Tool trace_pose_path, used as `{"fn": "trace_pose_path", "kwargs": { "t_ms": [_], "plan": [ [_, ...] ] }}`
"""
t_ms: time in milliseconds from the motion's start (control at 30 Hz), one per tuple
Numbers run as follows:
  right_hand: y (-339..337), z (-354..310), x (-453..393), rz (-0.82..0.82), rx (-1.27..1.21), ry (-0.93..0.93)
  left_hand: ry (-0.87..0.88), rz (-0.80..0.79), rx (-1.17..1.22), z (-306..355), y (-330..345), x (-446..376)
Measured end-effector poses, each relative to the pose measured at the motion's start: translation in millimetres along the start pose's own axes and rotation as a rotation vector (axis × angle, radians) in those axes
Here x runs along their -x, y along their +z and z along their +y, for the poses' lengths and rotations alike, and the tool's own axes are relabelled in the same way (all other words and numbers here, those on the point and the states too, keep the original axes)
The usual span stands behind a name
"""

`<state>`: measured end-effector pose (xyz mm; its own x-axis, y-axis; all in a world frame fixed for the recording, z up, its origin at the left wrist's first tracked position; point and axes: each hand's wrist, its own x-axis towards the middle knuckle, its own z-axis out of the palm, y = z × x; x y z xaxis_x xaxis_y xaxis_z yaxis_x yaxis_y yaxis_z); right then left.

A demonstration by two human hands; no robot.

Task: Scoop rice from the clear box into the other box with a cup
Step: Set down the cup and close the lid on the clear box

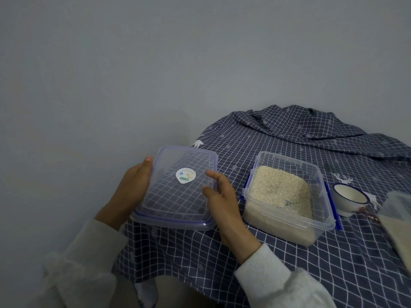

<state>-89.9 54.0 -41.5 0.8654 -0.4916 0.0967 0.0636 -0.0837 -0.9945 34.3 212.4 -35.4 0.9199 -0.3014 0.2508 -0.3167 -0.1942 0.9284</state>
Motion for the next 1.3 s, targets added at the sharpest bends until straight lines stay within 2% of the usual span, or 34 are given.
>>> {"fn": "trace_pose_path", "kwargs": {
  "t_ms": [333, 667, 1100, 1300],
  "plan": [
    [-12, -37, 8, 0.044, 0.08, -0.232, 0.002, 0.022, 0.091, 33, 2, -10],
    [-62, -65, 14, 0.139, 0.133, -0.335, 0.045, -0.081, 0.19, 73, 46, -19],
    [-142, -70, 22, 0.35, 0.208, -0.33, 0.087, -0.31, 0.224, 111, 137, -25],
    [-168, -65, 23, 0.413, 0.282, -0.267, 0.114, -0.384, 0.193, 119, 170, -19]
  ]
}}
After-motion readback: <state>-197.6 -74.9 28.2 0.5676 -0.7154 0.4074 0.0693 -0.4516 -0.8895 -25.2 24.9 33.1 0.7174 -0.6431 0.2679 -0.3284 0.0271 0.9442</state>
